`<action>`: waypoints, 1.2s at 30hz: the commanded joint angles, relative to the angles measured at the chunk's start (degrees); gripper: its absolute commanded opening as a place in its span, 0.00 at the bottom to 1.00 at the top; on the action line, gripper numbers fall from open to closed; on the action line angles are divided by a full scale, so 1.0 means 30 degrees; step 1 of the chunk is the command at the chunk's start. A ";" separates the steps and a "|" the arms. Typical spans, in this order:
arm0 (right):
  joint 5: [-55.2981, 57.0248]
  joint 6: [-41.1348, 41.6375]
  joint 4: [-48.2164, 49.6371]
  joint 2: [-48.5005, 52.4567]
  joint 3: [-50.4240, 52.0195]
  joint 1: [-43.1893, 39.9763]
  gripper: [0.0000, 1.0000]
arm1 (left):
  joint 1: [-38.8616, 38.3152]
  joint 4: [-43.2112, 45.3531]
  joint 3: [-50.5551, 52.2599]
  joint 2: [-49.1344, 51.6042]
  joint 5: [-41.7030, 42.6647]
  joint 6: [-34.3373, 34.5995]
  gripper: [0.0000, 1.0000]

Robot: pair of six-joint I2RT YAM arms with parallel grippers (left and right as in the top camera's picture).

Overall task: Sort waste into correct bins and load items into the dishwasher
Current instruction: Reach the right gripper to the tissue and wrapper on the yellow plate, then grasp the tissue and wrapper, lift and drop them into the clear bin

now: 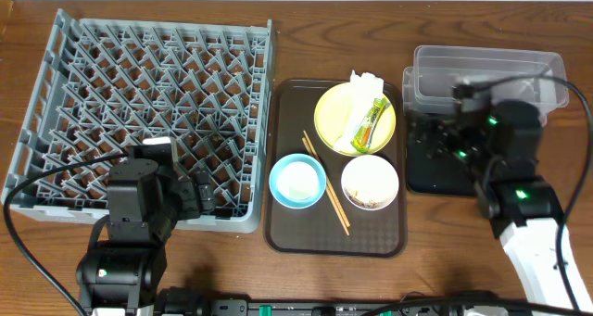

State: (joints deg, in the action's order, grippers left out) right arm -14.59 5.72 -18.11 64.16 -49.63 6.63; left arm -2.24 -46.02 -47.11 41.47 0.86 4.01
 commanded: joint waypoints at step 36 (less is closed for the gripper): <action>0.8633 1.0528 0.2535 1.5198 -0.4262 0.7045 0.32 | 0.0117 -0.0080 -0.0444 -0.0015 -0.0299 -0.0255 0.96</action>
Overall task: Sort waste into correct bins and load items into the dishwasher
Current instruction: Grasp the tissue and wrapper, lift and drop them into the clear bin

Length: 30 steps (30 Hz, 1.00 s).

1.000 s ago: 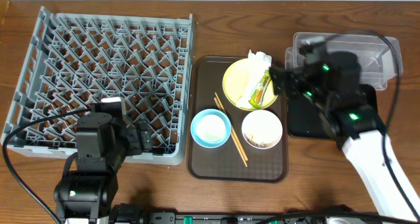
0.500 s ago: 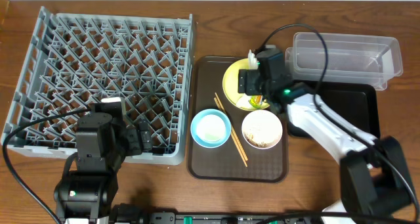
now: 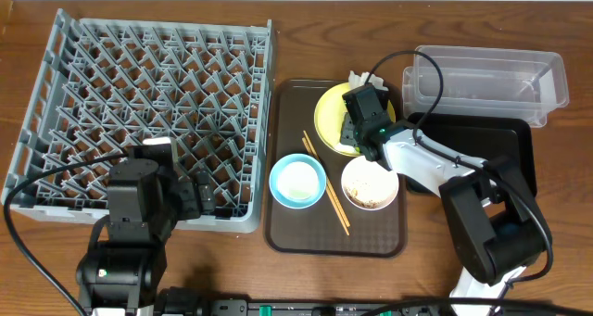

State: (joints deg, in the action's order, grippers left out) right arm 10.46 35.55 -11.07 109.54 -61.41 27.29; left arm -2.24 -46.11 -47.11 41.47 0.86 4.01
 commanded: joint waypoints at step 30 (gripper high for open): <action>0.4226 0.5595 -0.0342 -0.5027 -0.2368 -0.8182 0.05 | 0.0117 -0.0051 -0.0444 -0.0015 -0.0291 -0.0248 0.96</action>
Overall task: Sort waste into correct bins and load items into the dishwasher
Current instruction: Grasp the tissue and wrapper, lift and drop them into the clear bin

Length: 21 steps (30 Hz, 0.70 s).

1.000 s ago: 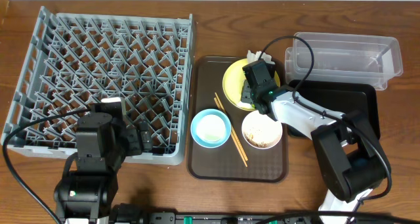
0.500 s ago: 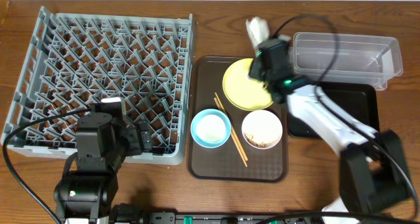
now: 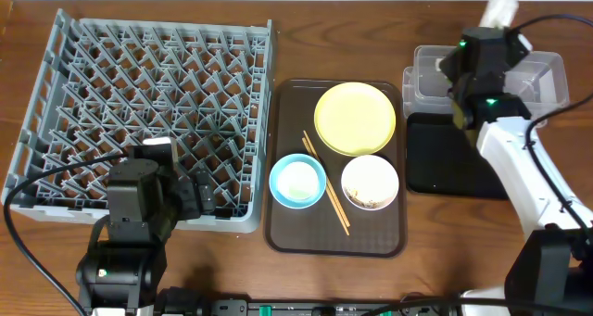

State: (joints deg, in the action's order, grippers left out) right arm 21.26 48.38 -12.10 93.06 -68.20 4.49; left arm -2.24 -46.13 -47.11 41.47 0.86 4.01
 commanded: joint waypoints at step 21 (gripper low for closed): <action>-0.1246 -0.2965 0.1537 0.1734 -0.0102 -0.1610 0.69 | 0.0117 -0.0044 -0.0444 -0.0015 -0.0299 -0.0248 0.96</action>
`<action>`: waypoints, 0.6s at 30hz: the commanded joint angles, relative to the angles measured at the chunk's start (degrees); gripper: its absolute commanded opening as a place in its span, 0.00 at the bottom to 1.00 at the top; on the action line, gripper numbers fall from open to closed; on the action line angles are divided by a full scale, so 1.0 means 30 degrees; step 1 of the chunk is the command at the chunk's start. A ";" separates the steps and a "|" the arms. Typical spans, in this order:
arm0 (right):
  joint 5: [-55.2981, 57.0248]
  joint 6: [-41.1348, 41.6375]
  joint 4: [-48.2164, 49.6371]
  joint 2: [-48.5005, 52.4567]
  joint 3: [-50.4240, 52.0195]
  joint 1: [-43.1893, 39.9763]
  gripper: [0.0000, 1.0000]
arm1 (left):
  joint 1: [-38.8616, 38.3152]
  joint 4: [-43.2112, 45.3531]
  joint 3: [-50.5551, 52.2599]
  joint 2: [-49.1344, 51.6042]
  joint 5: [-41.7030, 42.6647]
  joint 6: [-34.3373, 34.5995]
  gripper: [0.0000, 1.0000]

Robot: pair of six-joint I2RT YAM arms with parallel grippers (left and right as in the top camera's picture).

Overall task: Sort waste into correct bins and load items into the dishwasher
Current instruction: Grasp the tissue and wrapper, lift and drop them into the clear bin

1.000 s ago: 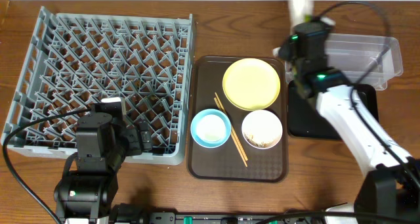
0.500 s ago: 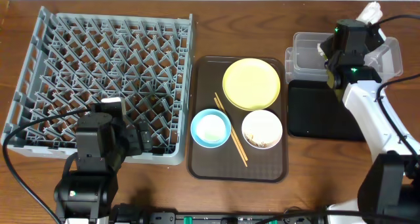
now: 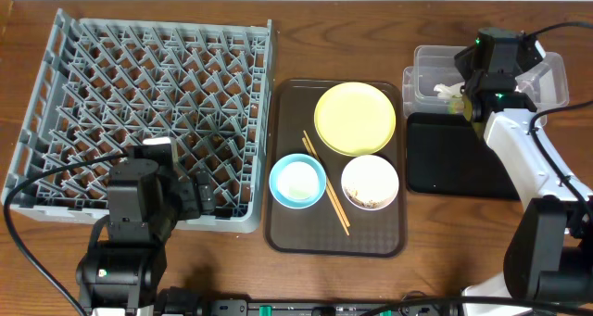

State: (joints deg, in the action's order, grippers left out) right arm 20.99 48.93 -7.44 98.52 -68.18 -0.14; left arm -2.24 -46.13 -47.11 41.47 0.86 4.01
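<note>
My right gripper [image 3: 469, 90] hangs over the clear plastic bin [image 3: 547, 75] at the back right. A white and yellow-green scrap of waste [image 3: 448, 92] shows just left of its fingers, inside the bin's outline; whether it is held or loose is unclear. On the brown tray [image 3: 287, 233] sit a bare yellow plate [image 3: 355, 119], a blue bowl [image 3: 297, 181], a white bowl [image 3: 370, 183] and a pair of chopsticks [image 3: 326, 183]. My left gripper [image 3: 200, 195] rests at the front edge of the grey dish rack [image 3: 148, 103], nothing seen in it.
A black bin [image 3: 459, 163] lies in front of the clear bin, to the right of the brown tray. The right arm's white link runs down the right side of the table. Cables trail from both arms.
My right gripper, which held white waste high behind the clear bin, is now lower and over the bin, with the waste showing beside its fingers in the bin.
The yellow plate first carried a napkin and a green-yellow packet while my right gripper sat over the black bin. Then the gripper was down on the plate's waste. Then the plate was bare and the waste was up behind the clear bin, now down over it.
</note>
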 commanded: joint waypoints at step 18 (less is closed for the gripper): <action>-1.2866 -1.2080 -0.6477 -0.5020 -0.0117 0.0015 0.99 | 0.0117 -0.0044 -0.0444 -0.0015 -0.0299 -0.0248 0.96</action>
State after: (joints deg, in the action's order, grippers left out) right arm -9.04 17.08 -24.80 84.75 -68.23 -0.16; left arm -2.24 -46.15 -47.16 41.47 0.86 4.01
